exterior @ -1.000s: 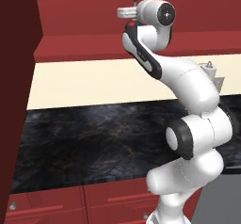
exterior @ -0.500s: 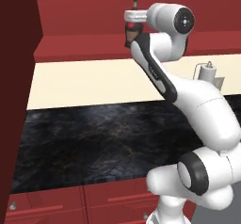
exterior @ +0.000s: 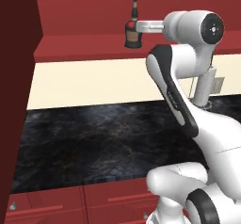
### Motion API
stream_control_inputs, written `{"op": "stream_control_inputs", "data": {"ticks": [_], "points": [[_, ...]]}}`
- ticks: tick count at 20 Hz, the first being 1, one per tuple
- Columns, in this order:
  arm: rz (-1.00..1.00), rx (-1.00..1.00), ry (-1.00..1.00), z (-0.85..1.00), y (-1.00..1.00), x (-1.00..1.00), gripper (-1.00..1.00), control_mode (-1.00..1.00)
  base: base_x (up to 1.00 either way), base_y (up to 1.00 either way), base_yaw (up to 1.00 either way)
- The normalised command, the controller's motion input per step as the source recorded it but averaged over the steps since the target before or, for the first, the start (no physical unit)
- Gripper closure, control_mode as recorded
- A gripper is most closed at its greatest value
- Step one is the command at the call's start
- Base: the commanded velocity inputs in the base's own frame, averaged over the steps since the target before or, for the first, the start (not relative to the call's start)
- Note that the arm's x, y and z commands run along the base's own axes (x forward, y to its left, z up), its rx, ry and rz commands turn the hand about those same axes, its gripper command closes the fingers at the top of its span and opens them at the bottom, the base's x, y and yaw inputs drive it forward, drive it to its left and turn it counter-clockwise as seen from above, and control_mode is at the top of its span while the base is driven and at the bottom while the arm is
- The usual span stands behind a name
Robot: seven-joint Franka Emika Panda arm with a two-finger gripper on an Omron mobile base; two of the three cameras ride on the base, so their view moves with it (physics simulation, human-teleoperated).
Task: Sort all alcoholic drinks to one cabinet, and non-alcoholic drinks to the other.
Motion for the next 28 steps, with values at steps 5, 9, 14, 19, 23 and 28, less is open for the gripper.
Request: {"op": "stream_control_inputs", "data": {"ticks": [5, 9, 14, 19, 23, 28], "points": [[0.00, 0.00, 0.22, 0.00, -0.23, -1.00, -1.00, -1.00, 0.00, 0.00, 0.00], [0.00, 0.00, 0.36, -0.12, -0.07, -0.99, -1.00, -1.00, 0.00, 0.00, 0.00], [0.00, 0.00, 0.48, -0.35, -0.02, -0.68, -1.00, -1.00, 0.00, 0.00, 0.00], [0.00, 0.00, 0.44, -0.44, -0.03, -0.56, -1.00, -1.00, 0.00, 0.00, 0.00], [0.00, -0.04, 0.10, -0.56, 0.00, -0.42, -1.00, -1.00, 0.00, 0.00, 0.00], [0.00, -0.08, 0.01, -0.51, 0.00, -0.07, -1.00, -1.00, 0.00, 0.00, 0.00]]}}
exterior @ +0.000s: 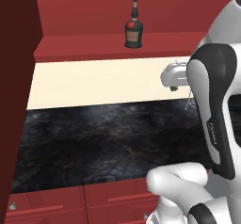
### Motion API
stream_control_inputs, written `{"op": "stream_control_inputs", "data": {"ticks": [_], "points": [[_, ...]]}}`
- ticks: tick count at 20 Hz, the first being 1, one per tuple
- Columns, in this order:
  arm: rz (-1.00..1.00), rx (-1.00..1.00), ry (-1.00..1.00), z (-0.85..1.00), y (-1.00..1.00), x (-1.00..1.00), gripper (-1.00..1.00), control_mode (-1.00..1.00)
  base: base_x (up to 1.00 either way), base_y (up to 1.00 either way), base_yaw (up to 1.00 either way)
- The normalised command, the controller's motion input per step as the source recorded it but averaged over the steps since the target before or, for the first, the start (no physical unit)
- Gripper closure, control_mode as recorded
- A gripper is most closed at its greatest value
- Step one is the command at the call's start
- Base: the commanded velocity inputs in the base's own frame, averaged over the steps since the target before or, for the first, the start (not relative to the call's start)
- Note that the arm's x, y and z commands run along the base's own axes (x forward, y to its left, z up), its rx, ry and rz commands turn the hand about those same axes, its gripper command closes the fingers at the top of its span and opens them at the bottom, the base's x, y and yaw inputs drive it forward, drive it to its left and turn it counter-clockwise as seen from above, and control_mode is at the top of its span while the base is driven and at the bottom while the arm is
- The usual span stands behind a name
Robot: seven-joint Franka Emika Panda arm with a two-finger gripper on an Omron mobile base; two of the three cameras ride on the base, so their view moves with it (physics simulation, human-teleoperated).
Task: Sort all alcoholic drinks to one cabinet, and non-alcoholic drinks to the other.
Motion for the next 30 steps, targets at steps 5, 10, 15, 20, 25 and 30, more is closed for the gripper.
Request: {"op": "stream_control_inputs", "data": {"ticks": [5, 10, 15, 20, 25, 30], "points": [[0.00, 0.00, 0.00, -0.04, 0.00, -0.10, -1.00, 1.00, -0.80, -0.22, 0.00], [0.00, 0.00, 0.00, 0.00, 0.00, 0.00, -1.00, 1.00, -1.00, -0.14, 0.00], [0.00, 0.00, 0.00, 0.00, 0.00, 0.00, -1.00, 1.00, -0.85, 0.77, 0.00], [0.00, 0.00, 0.00, 0.00, 0.00, 0.00, -1.00, 1.00, -0.37, 1.00, 0.00], [0.00, 0.00, 0.00, 0.00, 0.00, 0.00, -1.00, 1.00, -0.05, 1.00, 0.00], [0.00, 0.00, 0.00, 0.00, 0.00, 0.00, -1.00, 1.00, 0.00, 1.00, 0.00]]}}
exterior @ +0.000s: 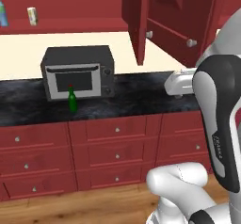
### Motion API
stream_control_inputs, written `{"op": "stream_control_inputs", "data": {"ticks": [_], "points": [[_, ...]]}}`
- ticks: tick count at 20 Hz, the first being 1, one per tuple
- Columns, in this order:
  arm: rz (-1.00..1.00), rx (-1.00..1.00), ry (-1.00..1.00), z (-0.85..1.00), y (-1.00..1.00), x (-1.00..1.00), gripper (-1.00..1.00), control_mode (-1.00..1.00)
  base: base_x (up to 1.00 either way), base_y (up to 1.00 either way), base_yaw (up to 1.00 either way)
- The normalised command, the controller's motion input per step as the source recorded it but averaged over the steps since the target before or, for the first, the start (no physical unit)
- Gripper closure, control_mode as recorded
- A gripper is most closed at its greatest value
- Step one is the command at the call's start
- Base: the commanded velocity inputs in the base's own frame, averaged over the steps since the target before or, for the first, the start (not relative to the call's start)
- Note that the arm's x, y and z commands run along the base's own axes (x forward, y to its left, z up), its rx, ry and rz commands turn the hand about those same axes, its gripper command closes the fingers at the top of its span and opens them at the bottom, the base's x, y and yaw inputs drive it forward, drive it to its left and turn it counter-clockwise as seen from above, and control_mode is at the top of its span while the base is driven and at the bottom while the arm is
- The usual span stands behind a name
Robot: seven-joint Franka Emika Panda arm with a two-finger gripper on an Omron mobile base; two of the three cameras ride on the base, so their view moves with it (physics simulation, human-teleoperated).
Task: Sort all alcoholic drinks to one cabinet, and non-alcoholic drinks to the other.
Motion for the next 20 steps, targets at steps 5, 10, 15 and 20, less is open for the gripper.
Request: {"op": "stream_control_inputs", "data": {"ticks": [5, 10, 15, 20], "points": [[0.00, 0.00, 0.00, 0.00, 0.00, 0.00, -1.00, 1.00, 0.08, 1.00, 0.00], [0.00, 0.00, 0.00, 0.00, 0.00, 0.00, -1.00, 1.00, 0.65, 0.84, -0.01], [0.00, 0.00, 0.00, 0.00, 0.00, 0.00, -1.00, 1.00, 0.88, 0.21, -0.02], [0.00, 0.00, 0.00, 0.00, 0.00, 0.00, -1.00, 1.00, 0.73, -0.09, 0.00]]}}
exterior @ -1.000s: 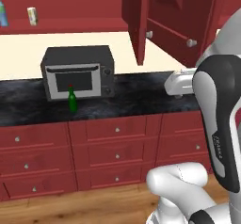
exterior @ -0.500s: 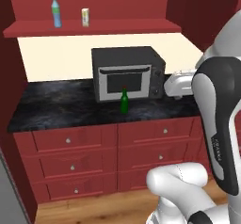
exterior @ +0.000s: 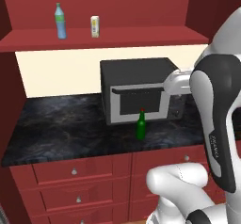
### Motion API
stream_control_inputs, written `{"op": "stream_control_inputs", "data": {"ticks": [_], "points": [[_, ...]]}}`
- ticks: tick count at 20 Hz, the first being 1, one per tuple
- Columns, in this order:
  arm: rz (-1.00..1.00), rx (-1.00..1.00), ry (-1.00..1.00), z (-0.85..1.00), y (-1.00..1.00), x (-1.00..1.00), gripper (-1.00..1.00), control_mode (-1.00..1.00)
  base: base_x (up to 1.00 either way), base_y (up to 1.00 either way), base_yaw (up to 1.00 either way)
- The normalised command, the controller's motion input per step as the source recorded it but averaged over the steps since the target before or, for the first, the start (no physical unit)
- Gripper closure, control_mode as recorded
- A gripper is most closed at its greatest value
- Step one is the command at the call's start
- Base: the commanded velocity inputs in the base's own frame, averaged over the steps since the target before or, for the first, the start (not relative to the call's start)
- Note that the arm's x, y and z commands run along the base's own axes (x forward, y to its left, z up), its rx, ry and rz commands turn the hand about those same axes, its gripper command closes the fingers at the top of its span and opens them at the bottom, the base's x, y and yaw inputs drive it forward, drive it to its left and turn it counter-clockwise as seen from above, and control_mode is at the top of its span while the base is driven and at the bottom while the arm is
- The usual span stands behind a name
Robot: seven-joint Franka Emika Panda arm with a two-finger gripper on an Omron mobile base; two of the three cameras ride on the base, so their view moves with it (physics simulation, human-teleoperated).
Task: Sort all alcoholic drinks to one cabinet, and non-alcoholic drinks to the other.
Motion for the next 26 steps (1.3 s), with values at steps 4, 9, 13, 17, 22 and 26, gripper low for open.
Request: {"op": "stream_control_inputs", "data": {"ticks": [4, 9, 13, 17, 22, 26], "points": [[0.00, 0.00, 0.00, 0.00, 0.00, 0.00, -1.00, 1.00, 0.38, -0.03, -0.03], [-0.17, 0.00, 0.04, -0.19, 0.11, 0.00, -1.00, -1.00, 0.00, 0.00, 0.00], [-0.27, 0.00, 0.00, -0.45, 0.26, 0.01, -1.00, -1.00, 0.00, 0.00, 0.00], [-0.21, -0.01, -0.01, -0.53, 0.19, 0.23, -1.00, -1.00, 0.00, 0.00, 0.00], [-0.17, 0.00, -0.12, -0.39, 0.15, 0.36, -1.00, -1.00, 0.00, 0.00, 0.00], [-0.07, 0.00, -0.11, -0.35, 0.00, 0.33, -1.00, -1.00, 0.00, 0.00, 0.00]]}}
